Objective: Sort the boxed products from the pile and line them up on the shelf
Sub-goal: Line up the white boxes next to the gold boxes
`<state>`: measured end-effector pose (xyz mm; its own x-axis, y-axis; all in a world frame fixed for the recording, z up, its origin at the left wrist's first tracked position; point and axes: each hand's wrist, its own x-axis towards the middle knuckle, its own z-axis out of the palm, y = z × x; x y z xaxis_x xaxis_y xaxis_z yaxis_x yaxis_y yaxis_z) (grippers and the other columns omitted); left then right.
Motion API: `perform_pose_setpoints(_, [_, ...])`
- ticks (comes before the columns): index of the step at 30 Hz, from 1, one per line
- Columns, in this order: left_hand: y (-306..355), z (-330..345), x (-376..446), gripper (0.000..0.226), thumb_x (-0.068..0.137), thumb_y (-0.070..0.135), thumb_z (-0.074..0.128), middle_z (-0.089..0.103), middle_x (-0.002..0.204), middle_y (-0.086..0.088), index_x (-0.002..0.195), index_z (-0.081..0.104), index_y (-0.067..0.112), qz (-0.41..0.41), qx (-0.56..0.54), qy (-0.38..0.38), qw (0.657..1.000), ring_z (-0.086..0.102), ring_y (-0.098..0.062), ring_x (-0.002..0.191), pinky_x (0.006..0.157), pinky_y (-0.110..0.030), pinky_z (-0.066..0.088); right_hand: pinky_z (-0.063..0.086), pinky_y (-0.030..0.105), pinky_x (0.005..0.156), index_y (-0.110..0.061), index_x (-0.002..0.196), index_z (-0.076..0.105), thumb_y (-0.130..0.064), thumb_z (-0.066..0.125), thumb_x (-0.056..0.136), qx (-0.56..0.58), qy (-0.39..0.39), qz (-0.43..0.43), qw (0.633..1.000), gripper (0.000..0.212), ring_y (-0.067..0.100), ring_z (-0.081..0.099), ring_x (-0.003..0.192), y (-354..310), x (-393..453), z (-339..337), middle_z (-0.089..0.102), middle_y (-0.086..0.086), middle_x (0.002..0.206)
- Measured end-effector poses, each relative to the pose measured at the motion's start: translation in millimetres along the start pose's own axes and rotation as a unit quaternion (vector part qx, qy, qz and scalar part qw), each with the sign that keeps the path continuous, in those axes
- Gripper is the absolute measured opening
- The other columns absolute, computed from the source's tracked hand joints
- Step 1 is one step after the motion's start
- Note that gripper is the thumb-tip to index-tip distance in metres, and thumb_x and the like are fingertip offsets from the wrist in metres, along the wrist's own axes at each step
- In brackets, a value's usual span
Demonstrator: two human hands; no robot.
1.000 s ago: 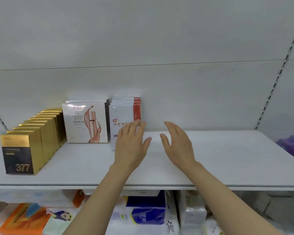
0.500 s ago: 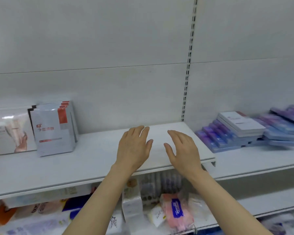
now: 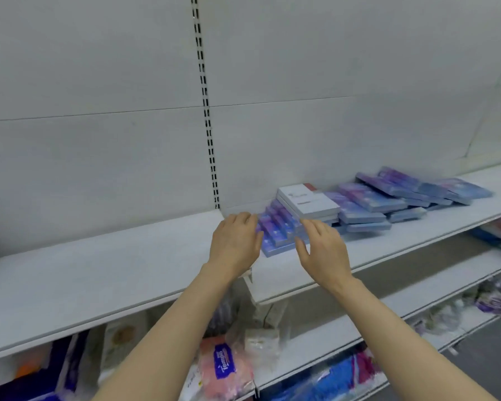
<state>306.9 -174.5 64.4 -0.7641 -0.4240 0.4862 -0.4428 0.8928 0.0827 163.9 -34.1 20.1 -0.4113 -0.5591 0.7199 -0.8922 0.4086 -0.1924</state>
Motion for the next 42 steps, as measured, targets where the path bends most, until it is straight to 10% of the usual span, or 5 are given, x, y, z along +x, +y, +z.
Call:
perform_pose_setpoints(18, [43.8, 104.9, 135.7, 0.028, 0.101, 0.033, 0.039, 0.059, 0.123, -0.001, 0.116, 0.058, 0.017, -0.004, 0.039, -0.093, 0.995, 0.055, -0.023, 0.105, 0.073, -0.029, 0.030, 0.042, 0.037, 0.091, -0.007, 0.124, 0.055, -0.034, 0.050, 0.097, -0.010, -0.133, 0.194, 0.972, 0.038, 0.031, 0.054, 0.114, 131.2, 107.8, 79.1, 0.061, 0.013, 0.124])
perform_pose_setpoints(24, [65.9, 153.0, 160.6, 0.046, 0.103, 0.040, 0.031, 0.053, 0.132, -0.013, 0.126, 0.050, 0.005, -0.121, -0.078, -0.149, 0.978, 0.045, -0.030, 0.120, 0.095, -0.040, 0.039, 0.043, 0.039, 0.090, -0.005, 0.112, 0.058, -0.042, 0.052, 0.094, 0.018, -0.183, 0.247, 0.951, 0.041, 0.034, 0.057, 0.111, 152.8, 125.3, 93.9, 0.066, 0.014, 0.115])
perform_pose_setpoints(30, [87.5, 172.7, 164.0, 0.048, 0.102, 0.032, 0.036, 0.042, 0.146, -0.012, 0.142, 0.038, 0.006, -0.190, -0.183, -0.129, 0.956, 0.042, -0.033, 0.126, 0.100, -0.045, 0.041, 0.051, 0.041, 0.088, -0.006, 0.104, 0.067, -0.021, 0.068, 0.077, 0.219, -0.186, 0.362, 0.887, 0.030, 0.031, 0.061, 0.105, 180.8, 131.8, 88.4, 0.069, 0.011, 0.107])
perform_pose_setpoints(36, [106.4, 176.9, 160.3, 0.054, 0.103, 0.032, 0.038, 0.021, 0.158, -0.011, 0.154, 0.027, 0.018, -0.216, -0.231, -0.102, 0.943, 0.031, -0.029, 0.139, 0.110, -0.042, 0.035, 0.057, 0.049, 0.082, -0.011, 0.104, 0.069, -0.054, 0.069, 0.044, 0.314, -0.219, 0.426, 0.820, 0.073, 0.031, 0.066, 0.096, 221.5, 131.4, 112.7, 0.071, 0.007, 0.103])
perform_pose_setpoints(42, [110.3, 177.4, 155.9, 0.048, 0.103, 0.040, 0.037, 0.022, 0.157, -0.002, 0.150, 0.034, 0.033, -0.231, -0.260, -0.057, 0.936, 0.035, -0.025, 0.136, 0.102, -0.039, 0.042, 0.051, 0.030, 0.069, -0.012, 0.112, 0.044, -0.004, 0.067, 0.083, 0.418, -0.113, 0.453, 0.779, 0.038, 0.020, 0.056, 0.093, 197.5, 124.1, 57.9, 0.056, 0.002, 0.103])
